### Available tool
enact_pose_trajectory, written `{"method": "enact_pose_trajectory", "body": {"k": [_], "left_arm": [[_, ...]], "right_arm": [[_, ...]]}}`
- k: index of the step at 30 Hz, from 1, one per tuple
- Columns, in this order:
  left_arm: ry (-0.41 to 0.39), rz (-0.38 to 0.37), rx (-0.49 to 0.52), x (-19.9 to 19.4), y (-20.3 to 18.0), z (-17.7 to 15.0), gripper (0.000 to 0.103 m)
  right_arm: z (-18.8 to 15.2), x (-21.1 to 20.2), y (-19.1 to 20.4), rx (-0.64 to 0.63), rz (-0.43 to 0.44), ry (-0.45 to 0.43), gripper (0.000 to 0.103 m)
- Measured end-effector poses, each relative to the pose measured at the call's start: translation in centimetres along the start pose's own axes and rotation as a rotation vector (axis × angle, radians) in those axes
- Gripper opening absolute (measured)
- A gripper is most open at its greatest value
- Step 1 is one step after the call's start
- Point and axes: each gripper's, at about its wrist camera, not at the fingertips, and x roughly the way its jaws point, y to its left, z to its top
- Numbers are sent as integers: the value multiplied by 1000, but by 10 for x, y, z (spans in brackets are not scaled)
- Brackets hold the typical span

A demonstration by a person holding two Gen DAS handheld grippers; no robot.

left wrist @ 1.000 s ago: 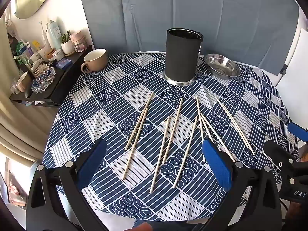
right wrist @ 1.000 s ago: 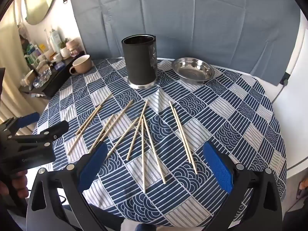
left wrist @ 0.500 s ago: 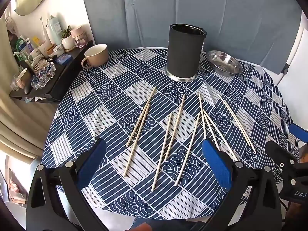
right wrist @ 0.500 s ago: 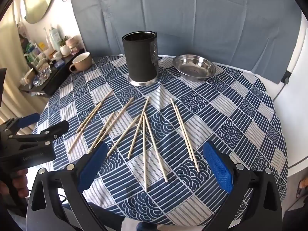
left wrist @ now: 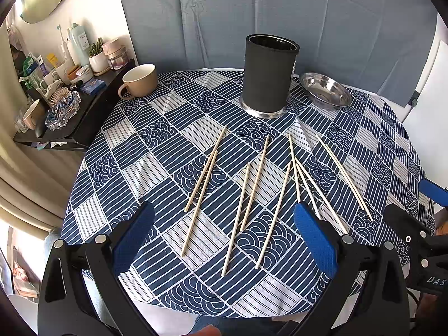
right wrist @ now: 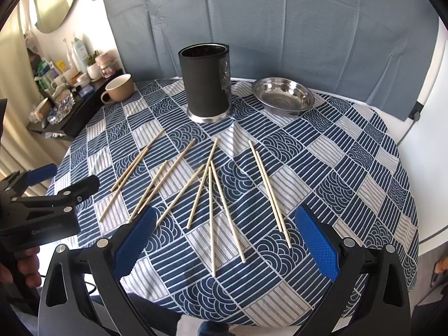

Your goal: Organize utensils

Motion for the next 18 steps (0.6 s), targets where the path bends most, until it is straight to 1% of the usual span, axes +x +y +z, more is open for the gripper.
{"method": "enact_pose_trajectory", "body": {"k": [18], "left_arm": [[4,9,8,-1,0,-2,97]], "right_arm": [[0,0,0,3,-1,5,95]]}}
